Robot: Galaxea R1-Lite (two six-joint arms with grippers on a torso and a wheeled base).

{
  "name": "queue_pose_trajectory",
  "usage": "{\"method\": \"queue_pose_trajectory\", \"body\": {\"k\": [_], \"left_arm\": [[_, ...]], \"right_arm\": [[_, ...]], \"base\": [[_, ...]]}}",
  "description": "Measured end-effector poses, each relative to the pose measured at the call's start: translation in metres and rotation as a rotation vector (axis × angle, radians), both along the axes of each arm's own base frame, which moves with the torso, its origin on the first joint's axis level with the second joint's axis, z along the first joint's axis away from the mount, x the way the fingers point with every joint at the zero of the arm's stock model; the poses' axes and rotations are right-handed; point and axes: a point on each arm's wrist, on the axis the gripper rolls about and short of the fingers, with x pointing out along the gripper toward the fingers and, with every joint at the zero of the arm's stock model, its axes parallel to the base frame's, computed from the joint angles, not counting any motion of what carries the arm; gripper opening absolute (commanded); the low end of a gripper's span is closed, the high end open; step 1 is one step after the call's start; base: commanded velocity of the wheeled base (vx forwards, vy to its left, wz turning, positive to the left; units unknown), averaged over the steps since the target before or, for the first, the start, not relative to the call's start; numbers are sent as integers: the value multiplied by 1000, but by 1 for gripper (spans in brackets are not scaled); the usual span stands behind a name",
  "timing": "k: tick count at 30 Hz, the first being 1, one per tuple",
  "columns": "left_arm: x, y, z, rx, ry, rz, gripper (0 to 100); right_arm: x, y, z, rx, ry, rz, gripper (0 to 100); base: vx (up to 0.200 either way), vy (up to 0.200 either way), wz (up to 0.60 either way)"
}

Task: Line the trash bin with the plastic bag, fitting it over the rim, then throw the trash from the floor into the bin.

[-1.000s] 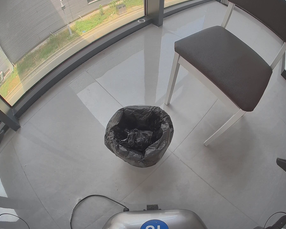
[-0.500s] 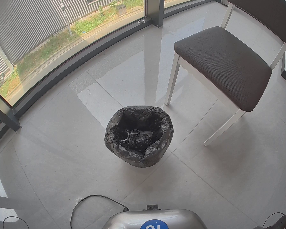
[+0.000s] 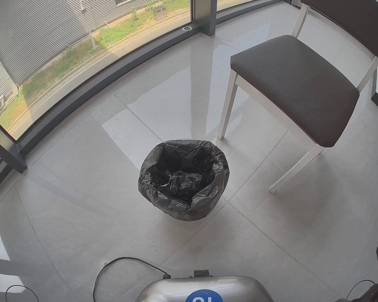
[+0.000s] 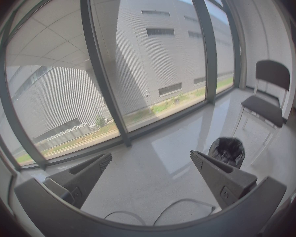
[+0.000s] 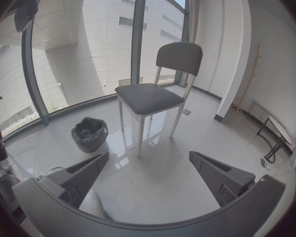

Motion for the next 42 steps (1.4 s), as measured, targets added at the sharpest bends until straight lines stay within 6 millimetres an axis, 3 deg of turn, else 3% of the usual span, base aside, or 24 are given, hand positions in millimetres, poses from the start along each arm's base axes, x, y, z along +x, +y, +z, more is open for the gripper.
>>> {"method": "queue_pose_trajectory", "body": {"k": [6, 15, 21, 30, 34, 42], "left_arm": [[33, -2, -9, -8, -181, -94, 100], [78, -7, -67, 1, -164, -312, 100], [83, -11, -82, 1, -107, -461, 100], [84, -11, -84, -2, -96, -465, 100], [84, -11, -85, -2, -95, -464, 100], [84, -11, -85, -3, -95, -464, 100]], "right_arm": [[14, 0, -17, -32, -98, -69, 100], [20, 0, -34, -58, -92, -99, 100], [21, 0, -37, -37, -95, -97, 100], [22, 5, -39, 43, -73, 103, 100], [21, 5, -47, 76, 1, 111, 100], [22, 5, -44, 102, -20, 123, 100]], "base": [[0, 0, 0], [0, 0, 0], [0, 0, 0], [0, 0, 0], [0, 0, 0], [0, 0, 0]]}}
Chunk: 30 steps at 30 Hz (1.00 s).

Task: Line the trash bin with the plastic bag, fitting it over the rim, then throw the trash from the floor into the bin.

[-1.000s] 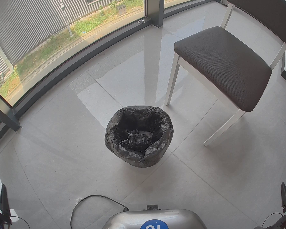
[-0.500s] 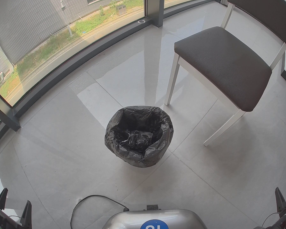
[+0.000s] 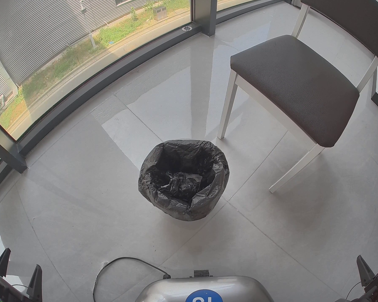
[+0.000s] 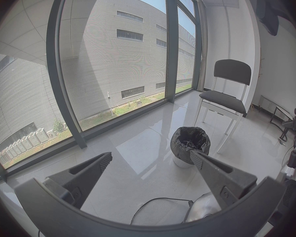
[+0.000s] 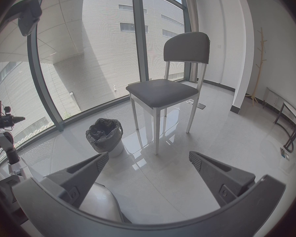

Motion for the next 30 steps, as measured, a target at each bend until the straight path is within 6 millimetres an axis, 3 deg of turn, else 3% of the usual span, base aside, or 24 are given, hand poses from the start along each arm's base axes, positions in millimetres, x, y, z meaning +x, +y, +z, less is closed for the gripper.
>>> {"method": "queue_pose_trajectory", "body": {"k": [30], "left_arm": [[0, 0, 0, 0, 3, 0, 100]], "right_arm": [[0, 0, 0, -6, 3, 2, 100]], "base": [[0, 0, 0]]}}
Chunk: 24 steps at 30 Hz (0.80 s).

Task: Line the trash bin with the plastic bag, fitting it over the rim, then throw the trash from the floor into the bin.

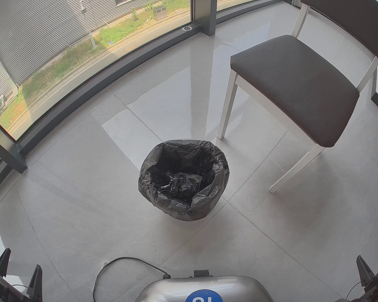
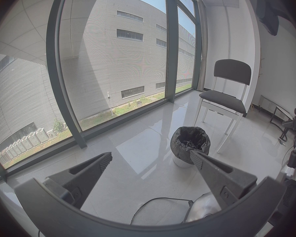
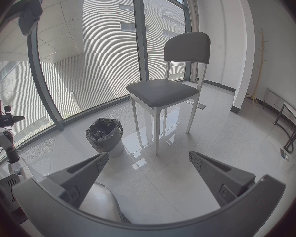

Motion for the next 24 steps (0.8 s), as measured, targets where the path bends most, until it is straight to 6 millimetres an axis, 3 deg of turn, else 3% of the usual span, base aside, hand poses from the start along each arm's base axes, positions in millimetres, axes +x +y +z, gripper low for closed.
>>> {"method": "queue_pose_trajectory", "body": {"k": [24], "left_arm": [[0, 0, 0, 0, 1, 0, 100]], "right_arm": [[0, 0, 0, -3, -2, -10, 100]], "base": [[0, 0, 0]]}}
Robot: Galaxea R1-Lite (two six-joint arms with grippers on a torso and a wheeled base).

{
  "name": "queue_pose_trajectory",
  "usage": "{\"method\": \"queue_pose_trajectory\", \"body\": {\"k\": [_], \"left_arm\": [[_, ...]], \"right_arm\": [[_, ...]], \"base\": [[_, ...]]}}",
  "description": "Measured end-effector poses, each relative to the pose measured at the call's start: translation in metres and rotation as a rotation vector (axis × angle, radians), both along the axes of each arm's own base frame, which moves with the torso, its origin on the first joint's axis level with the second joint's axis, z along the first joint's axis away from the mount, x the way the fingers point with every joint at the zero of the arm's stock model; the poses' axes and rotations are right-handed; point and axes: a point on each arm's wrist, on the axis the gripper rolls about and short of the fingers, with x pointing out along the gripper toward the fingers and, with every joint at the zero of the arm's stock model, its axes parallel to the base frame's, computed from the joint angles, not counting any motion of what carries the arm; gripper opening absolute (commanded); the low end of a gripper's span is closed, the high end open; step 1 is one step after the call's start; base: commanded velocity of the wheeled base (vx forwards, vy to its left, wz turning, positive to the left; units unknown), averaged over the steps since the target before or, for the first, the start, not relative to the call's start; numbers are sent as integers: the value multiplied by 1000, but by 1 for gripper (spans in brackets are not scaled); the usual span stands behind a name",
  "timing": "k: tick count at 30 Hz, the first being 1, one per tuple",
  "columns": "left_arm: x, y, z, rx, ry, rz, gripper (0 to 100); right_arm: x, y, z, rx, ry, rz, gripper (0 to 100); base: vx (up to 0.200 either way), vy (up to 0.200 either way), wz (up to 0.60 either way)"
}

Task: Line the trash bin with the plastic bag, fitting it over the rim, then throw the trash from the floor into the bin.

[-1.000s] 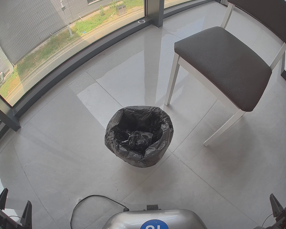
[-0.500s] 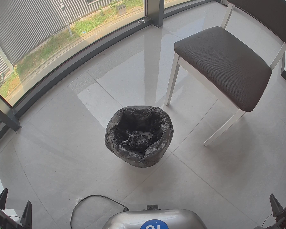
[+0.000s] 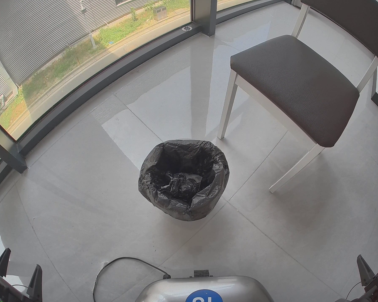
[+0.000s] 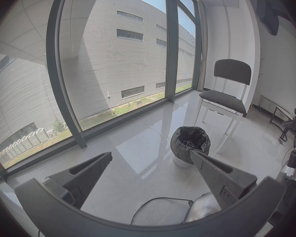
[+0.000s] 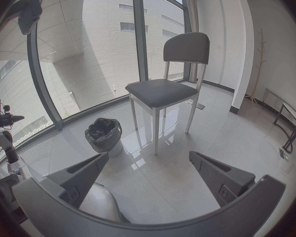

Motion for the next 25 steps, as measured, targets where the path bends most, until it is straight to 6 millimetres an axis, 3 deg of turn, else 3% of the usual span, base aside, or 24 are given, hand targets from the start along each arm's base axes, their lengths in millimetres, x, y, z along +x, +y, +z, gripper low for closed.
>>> {"method": "queue_pose_trajectory", "body": {"k": [25], "left_arm": [[0, 0, 0, 0, 0, 0, 100]], "right_arm": [[0, 0, 0, 2, 3, 4, 100]], "base": [[0, 0, 0]]}}
